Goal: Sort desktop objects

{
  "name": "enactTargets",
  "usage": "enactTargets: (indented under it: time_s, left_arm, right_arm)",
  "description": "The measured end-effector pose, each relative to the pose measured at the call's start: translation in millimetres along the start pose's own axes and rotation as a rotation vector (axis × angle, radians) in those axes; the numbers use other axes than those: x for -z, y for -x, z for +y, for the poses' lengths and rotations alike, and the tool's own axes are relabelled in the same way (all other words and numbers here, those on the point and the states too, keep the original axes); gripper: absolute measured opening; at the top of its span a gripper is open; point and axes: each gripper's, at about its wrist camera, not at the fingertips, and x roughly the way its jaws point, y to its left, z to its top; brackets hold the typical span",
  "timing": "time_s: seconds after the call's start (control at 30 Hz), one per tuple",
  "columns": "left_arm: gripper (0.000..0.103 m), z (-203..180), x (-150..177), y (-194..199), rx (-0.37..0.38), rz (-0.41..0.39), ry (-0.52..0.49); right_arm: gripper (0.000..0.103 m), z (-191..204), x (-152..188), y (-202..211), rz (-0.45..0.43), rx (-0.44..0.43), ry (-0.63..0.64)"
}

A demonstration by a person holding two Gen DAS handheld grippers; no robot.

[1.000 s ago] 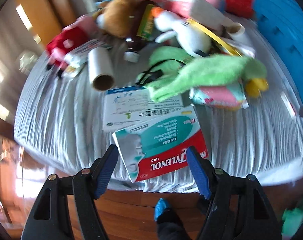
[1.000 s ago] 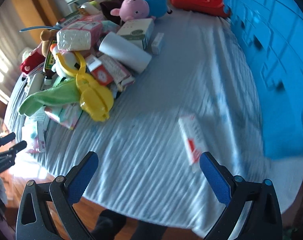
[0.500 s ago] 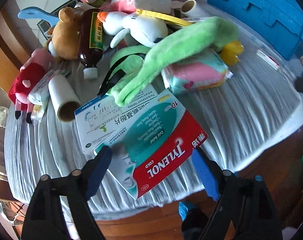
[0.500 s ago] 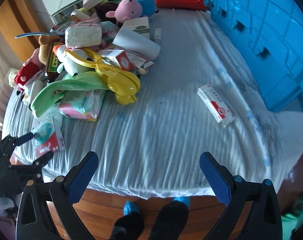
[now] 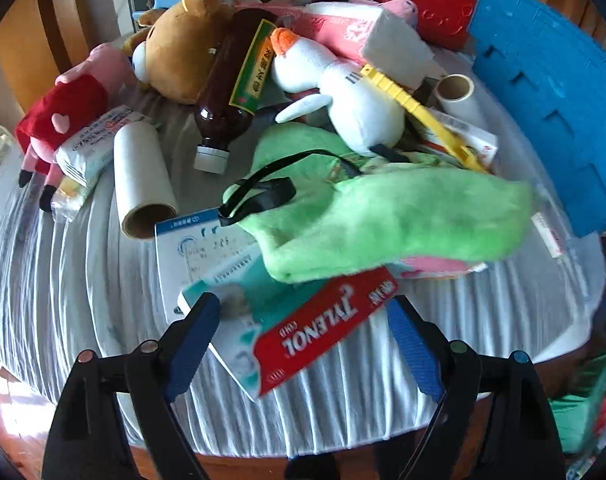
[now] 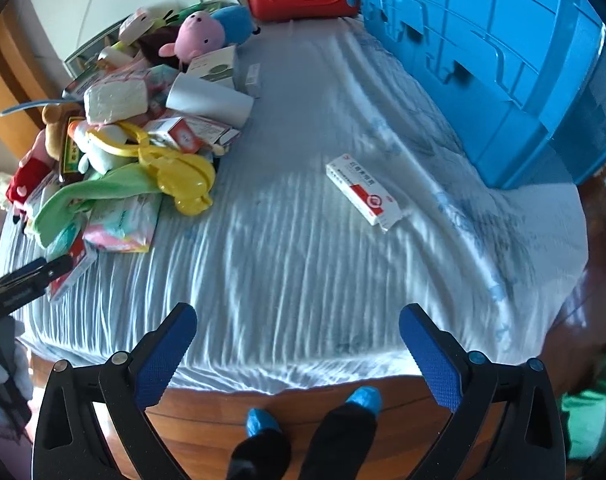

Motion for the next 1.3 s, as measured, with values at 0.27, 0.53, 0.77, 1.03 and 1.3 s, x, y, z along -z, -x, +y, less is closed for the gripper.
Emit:
enactTargets:
  time_s: [0.27, 0.53, 0.77, 1.03, 1.3]
  left_arm:
    - [0.085, -8, 2, -8, -0.142, -0.001, -0.294]
    - [0.088, 9, 8, -19, 0.04, 0.058, -0.115]
    - [0.088, -20, 36, -17, 0.074, 0.091, -0.171]
    - [0.088, -48, 40, -29, 0.008, 0.111, -0.117]
    - [0.094, -61, 35, -34, -0.084, 0.107, -0.022]
  right_arm:
    - [0.103, 4, -8, -17, 0.034, -0.021, 0.029]
    - [0.092, 87, -4, -56, 0.09, -0.129, 0.175]
    - [0.085, 125, -6, -68, 0.091, -0.104, 0.242]
    - [0.085, 43, -23, -57, 0.058, 0.017, 0.121]
    - [0.088, -39, -55, -65, 0.052, 0.091, 0.109]
